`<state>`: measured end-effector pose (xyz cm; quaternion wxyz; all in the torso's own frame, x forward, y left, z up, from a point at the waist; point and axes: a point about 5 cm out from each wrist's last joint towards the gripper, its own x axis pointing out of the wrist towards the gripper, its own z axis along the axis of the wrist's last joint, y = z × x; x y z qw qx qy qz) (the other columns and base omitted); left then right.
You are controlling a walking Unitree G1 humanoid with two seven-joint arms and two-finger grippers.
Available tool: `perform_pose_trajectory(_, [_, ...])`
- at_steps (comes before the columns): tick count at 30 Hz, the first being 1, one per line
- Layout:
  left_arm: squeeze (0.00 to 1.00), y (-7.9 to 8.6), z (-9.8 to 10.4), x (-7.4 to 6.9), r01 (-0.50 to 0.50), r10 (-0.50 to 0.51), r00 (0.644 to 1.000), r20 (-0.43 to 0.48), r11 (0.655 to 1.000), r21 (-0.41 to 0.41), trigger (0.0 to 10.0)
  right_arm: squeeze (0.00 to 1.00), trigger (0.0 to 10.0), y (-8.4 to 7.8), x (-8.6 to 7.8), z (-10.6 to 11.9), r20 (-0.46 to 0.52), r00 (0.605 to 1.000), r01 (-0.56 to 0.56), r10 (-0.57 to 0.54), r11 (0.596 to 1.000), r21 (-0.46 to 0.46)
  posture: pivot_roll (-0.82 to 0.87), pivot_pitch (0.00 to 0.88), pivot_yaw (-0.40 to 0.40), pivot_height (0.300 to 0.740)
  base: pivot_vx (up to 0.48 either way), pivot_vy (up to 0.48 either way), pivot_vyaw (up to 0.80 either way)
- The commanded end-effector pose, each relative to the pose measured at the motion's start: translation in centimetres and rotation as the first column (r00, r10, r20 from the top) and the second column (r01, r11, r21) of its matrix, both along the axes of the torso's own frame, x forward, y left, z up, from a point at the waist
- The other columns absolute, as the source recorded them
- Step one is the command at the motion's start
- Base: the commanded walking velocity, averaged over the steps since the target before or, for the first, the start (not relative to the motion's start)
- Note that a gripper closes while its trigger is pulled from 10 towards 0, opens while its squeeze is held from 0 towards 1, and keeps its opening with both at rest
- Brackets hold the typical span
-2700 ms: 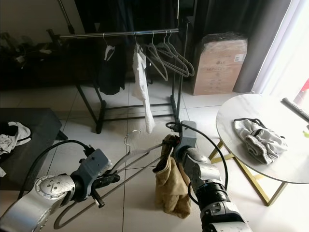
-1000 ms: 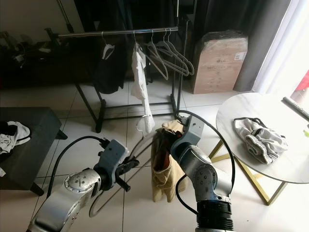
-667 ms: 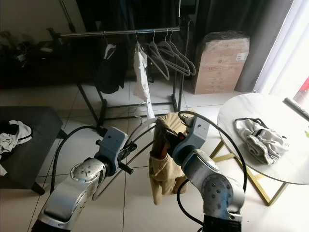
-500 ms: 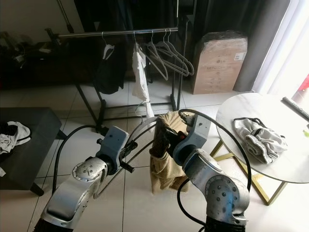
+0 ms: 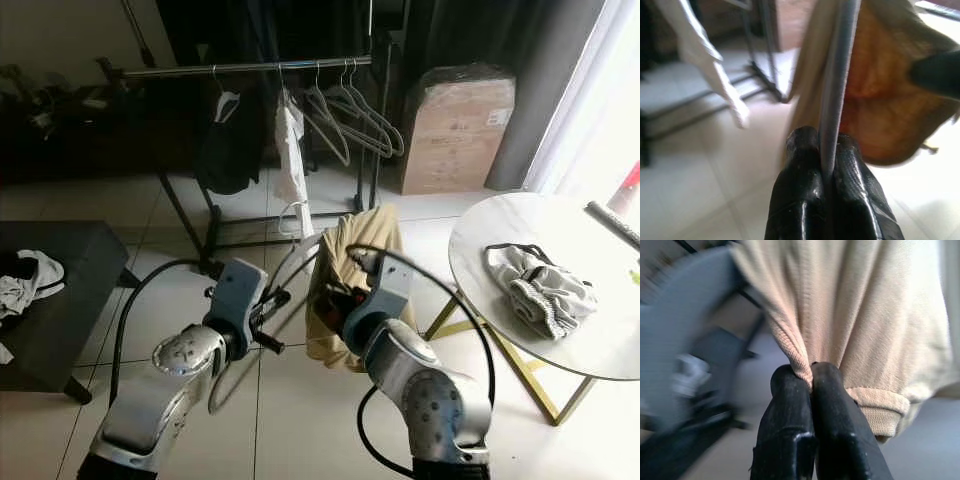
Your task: Hang hanger
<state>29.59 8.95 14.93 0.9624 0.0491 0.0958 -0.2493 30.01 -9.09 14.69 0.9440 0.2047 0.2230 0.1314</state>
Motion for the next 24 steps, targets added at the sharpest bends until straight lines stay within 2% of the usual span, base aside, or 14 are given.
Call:
perform_pose_trajectory(1, [0.0,0.3,1.9,-0.2,0.017,-0.012,0.998,0.064,0.997,-0.072,10.0,0.0,10.0,0.3,0.2,-1.1,-0.003,1.0,-0.027,0.027,0.993,-0.115,-0.02,0.146,0.002,0.74,0.0,0.0,0.0])
perform_pose_trajectory(2, [0.0,0.3,1.9,-0.3,0.025,-0.02,0.998,0.062,0.997,-0.075,10.0,0.0,10.0,0.3,0.4,-1.1,0.006,0.999,-0.035,0.036,0.991,-0.131,-0.02,0.147,0.003,0.74,0.0,0.0,0.0])
perform_pose_trajectory(5, [0.0,0.2,1.9,-0.6,0.039,-0.034,0.998,0.059,0.996,-0.08,10.0,0.0,10.0,0.9,0.6,-0.9,0.018,0.999,-0.049,0.05,0.996,-0.076,-0.02,0.146,0.004,0.74,0.0,0.0,0.0])
perform_pose_trajectory(9, [0.0,0.3,1.8,-0.5,0.024,-0.02,0.999,0.049,0.997,-0.078,10.0,0.0,10.0,3.0,0.2,1.4,0.136,0.983,-0.141,0.126,0.984,0.11,-0.02,0.142,0.002,0.74,0.0,0.0,0.0])
perform_pose_trajectory(13, [0.0,0.1,1.7,-0.4,0.024,-0.02,0.999,0.05,0.997,-0.075,10.0,0.0,10.0,3.1,-0.3,0.7,0.122,0.978,-0.175,0.172,0.984,0.017,-0.02,0.137,0.001,0.74,0.0,0.0,0.0])
perform_pose_trajectory(15, [0.0,0.2,1.7,-0.2,0.003,0.001,0.998,0.059,0.998,-0.069,10.0,0.01,10.0,3.0,-0.4,0.7,0.124,0.978,-0.173,0.168,0.985,0.029,-0.02,0.136,0.001,0.74,0.0,0.0,0.0])
perform_pose_trajectory(16, [0.0,0.6,1.8,0.3,-0.052,0.056,0.996,0.07,0.997,-0.056,10.0,0.59,10.0,2.7,-0.7,1.1,0.125,0.98,-0.16,0.154,0.986,0.044,-0.03,0.135,0.0,0.74,0.0,0.0,0.0])
perform_pose_trajectory(18, [0.0,0.8,1.7,0.5,-0.076,0.08,0.995,0.067,0.996,-0.056,10.0,0.59,10.0,2.6,-1.0,1.4,0.127,0.981,-0.155,0.148,0.987,0.047,-0.03,0.135,-0.002,0.74,0.0,0.0,0.0])
perform_pose_trajectory(19, [0.0,0.8,1.8,0.5,-0.075,0.079,0.995,0.066,0.996,-0.055,10.0,0.65,10.0,2.7,-1.2,2.0,0.14,0.978,-0.166,0.155,0.984,0.067,-0.04,0.133,-0.004,0.74,0.0,0.0,0.0])
perform_pose_trajectory(20, [0.0,0.8,1.8,0.5,-0.073,0.076,0.995,0.067,0.996,-0.054,10.0,0.65,10.0,2.8,-1.4,2.4,0.149,0.976,-0.175,0.161,0.981,0.081,-0.04,0.133,-0.004,0.74,0.0,0.0,0.0])
perform_pose_trajectory(21, [0.0,0.8,1.6,0.6,-0.073,0.076,0.995,0.06,0.996,-0.041,10.0,0.58,10.0,3.0,-1.9,3.1,0.179,0.964,-0.217,0.197,0.972,0.096,-0.04,0.135,-0.004,0.74,0.0,0.0,0.0])
perform_pose_trajectory(22, [0.0,0.7,1.5,0.7,-0.076,0.077,0.995,0.057,0.997,-0.025,10.0,0.05,10.0,3.4,-2.6,3.8,0.216,0.941,-0.285,0.259,0.953,0.099,-0.05,0.136,-0.004,0.74,0.0,0.0,0.0])
perform_pose_trajectory(23, [0.0,0.7,1.3,0.9,-0.085,0.086,0.995,0.052,0.996,-0.01,10.0,0.0,10.0,3.9,-3.8,4.6,0.265,0.894,-0.395,0.361,0.914,0.087,-0.05,0.136,-0.004,0.74,0.0,0.0,0.0])
perform_pose_trajectory(24, [0.0,0.7,1.3,1.0,-0.095,0.095,0.994,0.05,0.995,-0.012,10.0,0.0,10.0,3.9,-4.4,4.8,0.282,0.868,-0.44,0.408,0.896,0.058,-0.05,0.138,-0.004,0.74,0.0,0.0,0.0])
